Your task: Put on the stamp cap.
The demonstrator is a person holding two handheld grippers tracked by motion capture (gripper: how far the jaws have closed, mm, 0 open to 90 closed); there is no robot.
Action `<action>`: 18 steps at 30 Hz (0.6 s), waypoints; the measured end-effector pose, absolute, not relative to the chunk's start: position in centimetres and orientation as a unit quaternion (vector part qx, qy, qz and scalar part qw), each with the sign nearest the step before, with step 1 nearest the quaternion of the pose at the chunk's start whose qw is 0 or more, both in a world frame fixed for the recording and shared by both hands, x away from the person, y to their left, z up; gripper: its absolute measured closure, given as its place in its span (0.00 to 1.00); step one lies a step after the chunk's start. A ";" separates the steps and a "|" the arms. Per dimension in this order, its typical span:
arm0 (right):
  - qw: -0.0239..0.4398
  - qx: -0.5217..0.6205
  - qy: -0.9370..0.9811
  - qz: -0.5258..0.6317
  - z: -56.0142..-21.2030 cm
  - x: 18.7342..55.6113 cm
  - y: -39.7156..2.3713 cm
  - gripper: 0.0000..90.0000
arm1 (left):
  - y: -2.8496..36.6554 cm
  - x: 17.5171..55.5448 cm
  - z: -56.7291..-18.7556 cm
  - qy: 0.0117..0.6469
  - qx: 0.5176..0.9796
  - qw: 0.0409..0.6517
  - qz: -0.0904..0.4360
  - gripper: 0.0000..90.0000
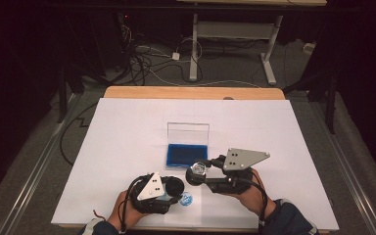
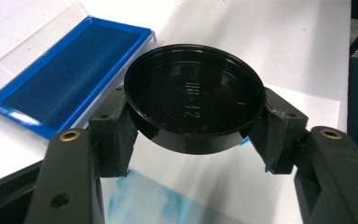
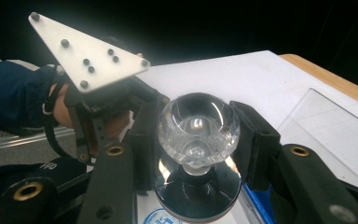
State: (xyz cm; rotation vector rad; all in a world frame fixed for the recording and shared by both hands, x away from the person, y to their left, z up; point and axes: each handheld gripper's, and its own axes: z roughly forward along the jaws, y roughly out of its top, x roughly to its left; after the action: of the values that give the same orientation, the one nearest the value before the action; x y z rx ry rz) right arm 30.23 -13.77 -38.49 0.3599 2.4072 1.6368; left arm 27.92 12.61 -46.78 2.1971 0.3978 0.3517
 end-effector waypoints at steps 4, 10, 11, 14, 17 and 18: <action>0.096 0.118 0.818 0.554 -38.7 30.1 -13.4 0.63 | 11.9 28.0 -46.8 0.156 0.881 0.425 0.134 0.41; 0.085 0.114 0.816 0.561 -39.2 29.8 -12.8 0.63 | 11.4 28.1 -46.6 0.157 0.875 0.441 0.120 0.41; 0.084 0.113 0.815 0.561 -39.3 29.7 -12.6 0.63 | 11.3 28.1 -46.5 0.155 0.875 0.442 0.120 0.41; 0.077 0.110 0.816 0.562 -39.5 29.6 -12.3 0.63 | 11.1 28.1 -46.4 0.154 0.873 0.447 0.117 0.41; 0.073 0.108 0.818 0.560 -39.8 29.6 -12.0 0.63 | 11.1 28.0 -46.4 0.153 0.872 0.450 0.115 0.41; 0.071 0.108 0.818 0.560 -39.8 29.6 -11.9 0.63 | 11.1 28.0 -46.4 0.154 0.871 0.452 0.114 0.41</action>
State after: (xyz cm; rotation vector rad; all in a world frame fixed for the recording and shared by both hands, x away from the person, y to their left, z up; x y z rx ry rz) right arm 29.55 -11.88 -39.83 0.3260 2.4612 1.6832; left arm 28.05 11.10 -46.36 2.1514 0.3806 0.2814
